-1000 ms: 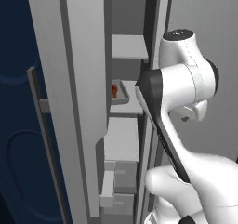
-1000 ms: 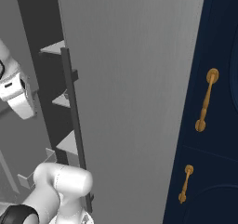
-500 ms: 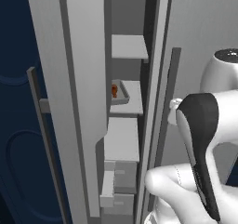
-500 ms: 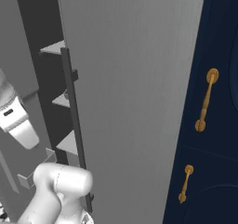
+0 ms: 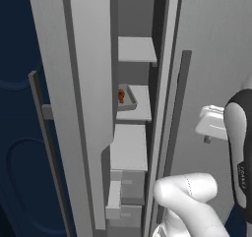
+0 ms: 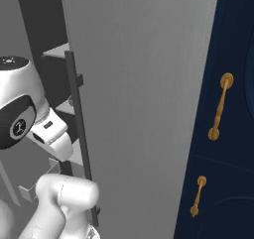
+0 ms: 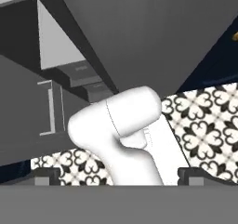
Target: Take the meat container that has the chicken drumstick and place it on the second highest rack of the freezer. Then take the vegetable container that has the bell pepper and avocado and place it on the highest rack of the freezer.
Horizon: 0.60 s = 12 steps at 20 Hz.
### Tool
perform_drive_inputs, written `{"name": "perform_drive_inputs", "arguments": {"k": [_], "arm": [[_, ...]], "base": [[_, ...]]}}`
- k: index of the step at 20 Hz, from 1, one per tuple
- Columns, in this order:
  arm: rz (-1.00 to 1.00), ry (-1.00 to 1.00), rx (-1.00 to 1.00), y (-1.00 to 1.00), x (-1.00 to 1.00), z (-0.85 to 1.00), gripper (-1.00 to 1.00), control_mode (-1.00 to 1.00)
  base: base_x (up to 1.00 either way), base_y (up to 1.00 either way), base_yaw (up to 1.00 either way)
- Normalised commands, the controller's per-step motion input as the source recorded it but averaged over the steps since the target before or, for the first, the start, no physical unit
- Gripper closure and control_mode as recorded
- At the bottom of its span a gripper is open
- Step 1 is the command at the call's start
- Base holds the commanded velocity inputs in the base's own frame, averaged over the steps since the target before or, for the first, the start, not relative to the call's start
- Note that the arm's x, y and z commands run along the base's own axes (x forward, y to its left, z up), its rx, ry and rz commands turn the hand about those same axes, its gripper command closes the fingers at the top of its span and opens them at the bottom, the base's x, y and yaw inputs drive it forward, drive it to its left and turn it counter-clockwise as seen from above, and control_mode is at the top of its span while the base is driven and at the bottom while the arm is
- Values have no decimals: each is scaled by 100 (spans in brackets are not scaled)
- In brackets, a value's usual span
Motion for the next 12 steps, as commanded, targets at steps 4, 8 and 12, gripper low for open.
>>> {"name": "perform_drive_inputs", "arguments": {"k": [4,8,12], "arm": [[27,-8,1,-3,34,-20,-100,-100],[21,-45,0,0,0,-24,-100,-100],[9,-16,0,0,-1,-3,-100,-100]], "base": [[0,0,0],[0,0,0],[0,0,0]]}}
